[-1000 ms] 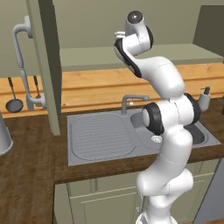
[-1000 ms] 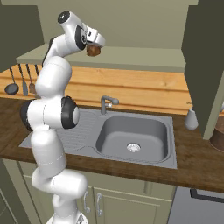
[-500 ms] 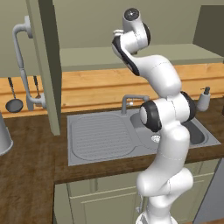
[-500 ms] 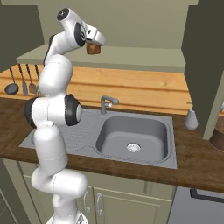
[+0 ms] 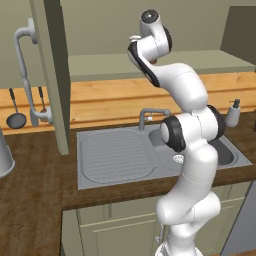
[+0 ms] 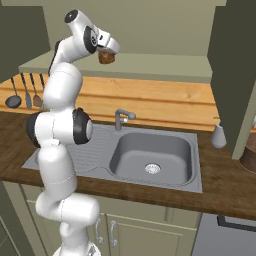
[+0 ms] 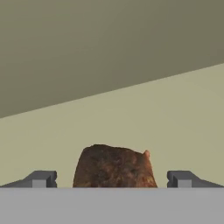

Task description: Open the cabinet, pick up the bread from the cabinet and place it in the basket. Then move the basket to the dining counter.

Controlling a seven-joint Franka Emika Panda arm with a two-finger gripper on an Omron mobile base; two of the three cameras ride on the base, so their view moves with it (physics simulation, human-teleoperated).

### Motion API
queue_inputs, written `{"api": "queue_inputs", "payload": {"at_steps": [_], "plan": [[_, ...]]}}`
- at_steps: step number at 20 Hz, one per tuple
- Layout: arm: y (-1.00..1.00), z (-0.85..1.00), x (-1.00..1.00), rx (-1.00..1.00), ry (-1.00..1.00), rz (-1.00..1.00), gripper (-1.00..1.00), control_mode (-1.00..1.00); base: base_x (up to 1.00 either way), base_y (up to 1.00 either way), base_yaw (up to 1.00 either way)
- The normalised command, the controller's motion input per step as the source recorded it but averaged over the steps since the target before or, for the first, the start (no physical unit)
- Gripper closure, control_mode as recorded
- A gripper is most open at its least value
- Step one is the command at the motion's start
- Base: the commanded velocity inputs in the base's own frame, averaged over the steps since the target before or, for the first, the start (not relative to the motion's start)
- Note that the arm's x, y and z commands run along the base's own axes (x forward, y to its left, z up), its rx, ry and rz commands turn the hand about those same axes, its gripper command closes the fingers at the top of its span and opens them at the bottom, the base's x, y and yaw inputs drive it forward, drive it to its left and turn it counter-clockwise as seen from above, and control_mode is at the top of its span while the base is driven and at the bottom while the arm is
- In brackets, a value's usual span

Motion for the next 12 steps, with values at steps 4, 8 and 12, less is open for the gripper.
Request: {"api": "queue_inputs", "payload": {"at_steps": [4,8,12], "plan": [[0.00,-0.25,0.00,0.00,-0.11,0.00,-1.00,-1.00,0.00,0.00,0.00],[0.00,-0.53,0.03,-0.04,-0.11,0.00,-1.00,-1.00,0.00,0.00,0.00],[0.00,-0.88,0.10,-0.16,-0.03,0.00,-1.00,-1.00,0.00,0.00,0.00]]}}
